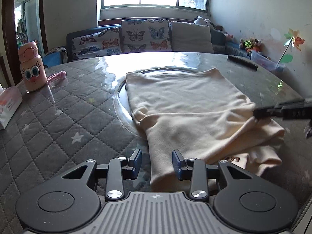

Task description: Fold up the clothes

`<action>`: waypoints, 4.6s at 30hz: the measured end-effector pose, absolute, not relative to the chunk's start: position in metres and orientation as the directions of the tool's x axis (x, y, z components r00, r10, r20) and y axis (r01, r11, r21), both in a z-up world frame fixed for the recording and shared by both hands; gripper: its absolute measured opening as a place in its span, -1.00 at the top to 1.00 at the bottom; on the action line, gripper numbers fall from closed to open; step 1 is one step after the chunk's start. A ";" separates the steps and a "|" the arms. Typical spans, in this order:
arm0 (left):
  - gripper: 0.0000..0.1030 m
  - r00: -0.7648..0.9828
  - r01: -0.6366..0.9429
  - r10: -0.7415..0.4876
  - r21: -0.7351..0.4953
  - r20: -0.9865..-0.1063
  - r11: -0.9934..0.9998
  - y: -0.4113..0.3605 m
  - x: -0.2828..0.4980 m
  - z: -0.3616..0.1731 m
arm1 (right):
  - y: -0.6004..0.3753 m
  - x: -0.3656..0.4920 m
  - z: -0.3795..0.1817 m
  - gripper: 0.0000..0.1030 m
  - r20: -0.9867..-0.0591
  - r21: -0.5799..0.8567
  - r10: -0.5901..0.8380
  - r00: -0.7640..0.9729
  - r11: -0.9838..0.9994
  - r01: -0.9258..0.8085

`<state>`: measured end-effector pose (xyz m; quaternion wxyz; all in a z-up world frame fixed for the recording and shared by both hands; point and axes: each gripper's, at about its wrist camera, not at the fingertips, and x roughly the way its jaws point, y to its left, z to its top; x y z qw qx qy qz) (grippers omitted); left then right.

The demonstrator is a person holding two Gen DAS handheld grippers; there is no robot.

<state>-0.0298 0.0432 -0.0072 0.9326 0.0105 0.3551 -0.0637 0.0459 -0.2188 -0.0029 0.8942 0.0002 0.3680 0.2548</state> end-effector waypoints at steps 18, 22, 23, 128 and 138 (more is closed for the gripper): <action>0.27 0.763 0.241 -0.178 0.018 -0.622 0.970 0.010 -0.004 0.008 | -0.225 0.059 0.005 0.64 -0.648 0.132 0.439 0.622 0.869 -0.477; 0.27 0.737 0.271 -0.188 0.030 -0.649 0.962 0.000 0.009 -0.004 | -0.210 0.067 -0.007 0.64 -0.657 0.064 0.411 0.632 0.865 -0.497; 0.27 0.735 0.273 -0.187 0.032 -0.652 0.962 0.001 0.008 -0.005 | -0.208 0.070 -0.011 0.67 -0.664 0.038 0.392 0.636 0.868 -0.496; 0.83 0.774 0.483 -0.334 0.161 -0.537 0.861 0.029 -0.133 0.048 | -0.215 -0.036 0.056 0.86 -0.608 0.023 0.615 0.502 0.645 -0.764; 0.82 0.779 0.461 -0.323 0.143 -0.538 0.876 0.035 -0.120 0.058 | -0.205 -0.050 0.068 0.86 -0.639 0.053 0.620 0.456 0.627 -0.777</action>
